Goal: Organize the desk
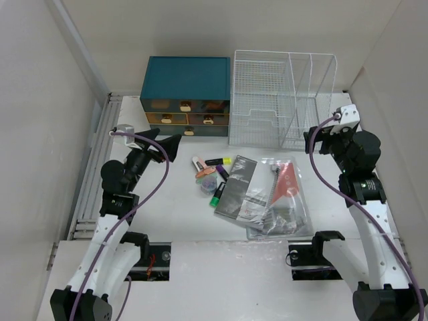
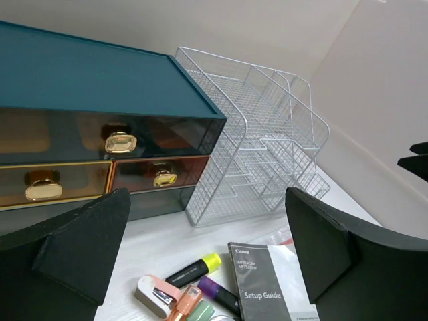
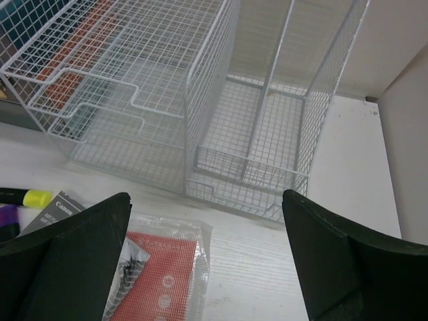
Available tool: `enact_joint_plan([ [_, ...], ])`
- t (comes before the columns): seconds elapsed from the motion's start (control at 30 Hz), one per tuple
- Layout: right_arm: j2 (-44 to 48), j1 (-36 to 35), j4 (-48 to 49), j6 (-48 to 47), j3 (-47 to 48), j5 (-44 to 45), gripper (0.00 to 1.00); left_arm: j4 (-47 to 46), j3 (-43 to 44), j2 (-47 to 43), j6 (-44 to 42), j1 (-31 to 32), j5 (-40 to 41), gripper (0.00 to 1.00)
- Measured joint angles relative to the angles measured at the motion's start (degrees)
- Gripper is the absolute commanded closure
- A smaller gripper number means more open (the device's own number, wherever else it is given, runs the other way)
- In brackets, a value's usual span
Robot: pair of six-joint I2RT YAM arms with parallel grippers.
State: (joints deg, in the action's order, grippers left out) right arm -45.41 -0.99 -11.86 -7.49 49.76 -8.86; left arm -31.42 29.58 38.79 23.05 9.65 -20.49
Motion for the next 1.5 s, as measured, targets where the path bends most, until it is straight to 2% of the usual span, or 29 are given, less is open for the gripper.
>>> enact_joint_plan([
  [0.13, 1.14, 0.2, -0.02, -0.81, 0.0, -0.87, 0.0, 0.02, 0.0, 0.0, 0.0, 0.0, -0.09, 0.0],
  [0.3, 2.27, 0.46, -0.31, -6.16, -0.09, -6.05, 0.0, -0.02, 0.0, 0.31, 0.66, 0.0, -0.07, 0.0],
  [0.37, 1.38, 1.22, -0.79, -7.23, -0.09, -8.48, 0.22, -0.2, 0.02, 1.09, 1.44, 0.0, -0.13, 0.0],
  [0.4, 0.57, 1.7, -1.11, -7.39, -0.09, -9.68, 0.4, -0.35, 0.02, 1.66, 1.84, 0.0, -0.55, 0.0],
  [0.43, -0.28, 2.01, -1.42, -7.34, -0.09, -10.78, 0.73, -0.63, 0.02, 2.49, 2.4, 0.0, -1.2, 0.0],
  [0.47, -1.25, 2.16, -1.7, -7.17, -0.09, -11.98, 0.8, -1.07, 0.02, 3.61, 2.93, 0.04, -2.08, 0.0],
  [0.5, -2.36, 2.29, -2.19, -6.25, -0.11, -12.98, 0.81, -1.73, 0.02, 4.79, 3.37, 0.31, -2.91, 0.02],
  [0.53, -3.28, 2.45, -2.78, -5.53, -0.11, -13.92, 0.8, -2.21, 0.04, 6.08, 3.67, 0.7, -3.89, 0.07],
  [0.57, -4.04, 2.45, -3.08, -4.63, -0.35, -15.06, 0.5, -2.4, 0.09, 7.5, 3.85, 1.25, -4.98, 0.26],
  [0.6, -4.28, 2.45, -3.19, -3.63, -0.59, -15.5, 0.32, -2.58, 0.13, 8.9, 4.28, 1.92, -6.21, 0.34],
  [0.67, -4.9, 2.45, -3.58, -2.54, -1.33, -17.49, 0.17, -2.62, 0.44, 11.63, 3.98, 3.34, -8.63, 0.44],
  [0.73, -6.08, 2.45, -3.8, -1.46, -2.03, -20.33, 0.06, -2.67, 0.92, 14.73, 3.78, 5.31, -11.02, 0.55],
  [0.8, -8.17, 2.45, -4.0, -0.68, -2.69, -24.35, 0.0, -1.86, 1.84, 17.49, 2.78, 7.13, -12.9, 0.55],
  [0.87, -10.78, 2.45, -4.13, 0.11, -3.91, -28.37, 0.0, -0.15, 3.63, 20.52, 1.05, 9.44, -14.1, 0.49],
  [0.97, -15.61, 2.51, -4.63, 1.2, -5.33, -32.3, 0.0, 5.03, 7.43, 24.74, -3.1, 14.43, -13.97, 0.47],
  [1.17, -23.98, 2.71, -4.24, 4.11, -6.97, -34.47, 0.0, 13.46, 14.01, 35.1, -11.34, 25.59, -10.21, 0.46],
  [1.5, -30.88, 2.86, -1.99, 8.33, -8.79, -34.47, 0.0, 17.75, 14.43, 41.99, -16.04, 28.15, -4.85, 0.46],
])
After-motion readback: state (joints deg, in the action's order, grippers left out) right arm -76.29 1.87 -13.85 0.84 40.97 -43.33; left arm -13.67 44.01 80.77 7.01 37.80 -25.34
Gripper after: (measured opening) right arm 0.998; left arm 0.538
